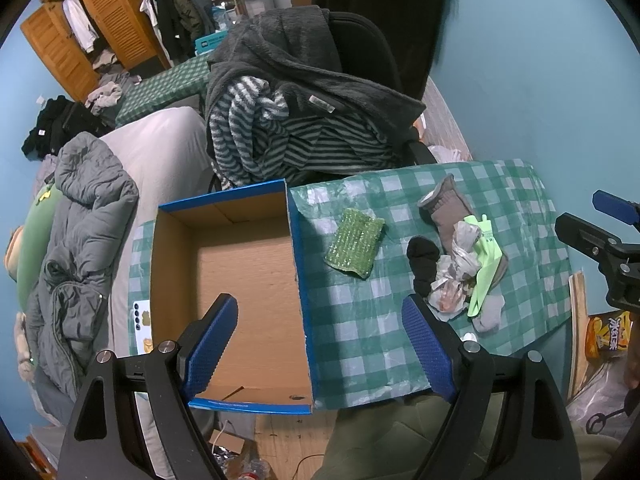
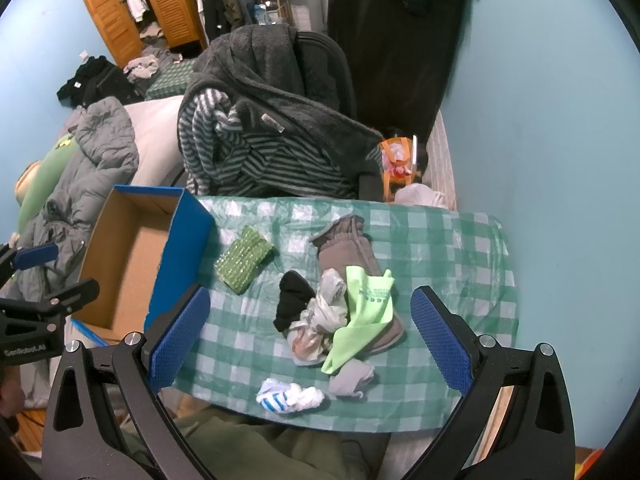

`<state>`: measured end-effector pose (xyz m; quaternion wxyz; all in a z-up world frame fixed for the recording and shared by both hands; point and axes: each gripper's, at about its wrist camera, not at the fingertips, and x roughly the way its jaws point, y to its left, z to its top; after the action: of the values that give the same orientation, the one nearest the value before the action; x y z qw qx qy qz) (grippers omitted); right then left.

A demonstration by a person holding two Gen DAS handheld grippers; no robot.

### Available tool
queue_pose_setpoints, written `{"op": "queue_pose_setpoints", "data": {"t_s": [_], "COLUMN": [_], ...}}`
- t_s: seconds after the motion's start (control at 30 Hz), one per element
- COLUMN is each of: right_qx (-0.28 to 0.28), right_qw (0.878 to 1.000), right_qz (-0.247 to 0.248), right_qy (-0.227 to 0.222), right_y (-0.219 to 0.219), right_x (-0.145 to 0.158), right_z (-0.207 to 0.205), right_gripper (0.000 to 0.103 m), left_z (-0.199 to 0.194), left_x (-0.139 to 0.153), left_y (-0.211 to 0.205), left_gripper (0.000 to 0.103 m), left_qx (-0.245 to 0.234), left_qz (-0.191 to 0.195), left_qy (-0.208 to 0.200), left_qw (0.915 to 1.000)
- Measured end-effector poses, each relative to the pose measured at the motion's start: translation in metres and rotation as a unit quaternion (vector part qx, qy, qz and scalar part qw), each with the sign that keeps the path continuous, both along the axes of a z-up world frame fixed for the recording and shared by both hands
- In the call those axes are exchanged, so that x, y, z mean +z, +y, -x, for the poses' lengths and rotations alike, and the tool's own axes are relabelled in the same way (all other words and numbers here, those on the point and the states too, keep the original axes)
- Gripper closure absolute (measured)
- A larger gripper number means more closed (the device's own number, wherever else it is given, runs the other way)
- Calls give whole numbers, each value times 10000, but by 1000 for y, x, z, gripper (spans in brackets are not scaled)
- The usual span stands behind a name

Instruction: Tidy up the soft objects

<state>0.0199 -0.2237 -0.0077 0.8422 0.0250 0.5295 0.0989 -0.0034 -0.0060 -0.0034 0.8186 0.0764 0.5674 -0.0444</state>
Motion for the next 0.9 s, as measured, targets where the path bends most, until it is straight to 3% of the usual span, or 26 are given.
{"op": "queue_pose_setpoints", "data": {"t_s": [0.9], "right_qx": [-13], "right_qw": [10000], "right_qz": [-5], "right_qy": [23], "right_y": [-5], "right_x": [-3], "right_z": [0], "right_gripper": [3], "left_z": [-1], "left_x": [0], "left_y": [-2], "left_gripper": [18], "left_qx": [-2], "left_qz": [-13], "left_qy": [10], "left_qw": [10000]}}
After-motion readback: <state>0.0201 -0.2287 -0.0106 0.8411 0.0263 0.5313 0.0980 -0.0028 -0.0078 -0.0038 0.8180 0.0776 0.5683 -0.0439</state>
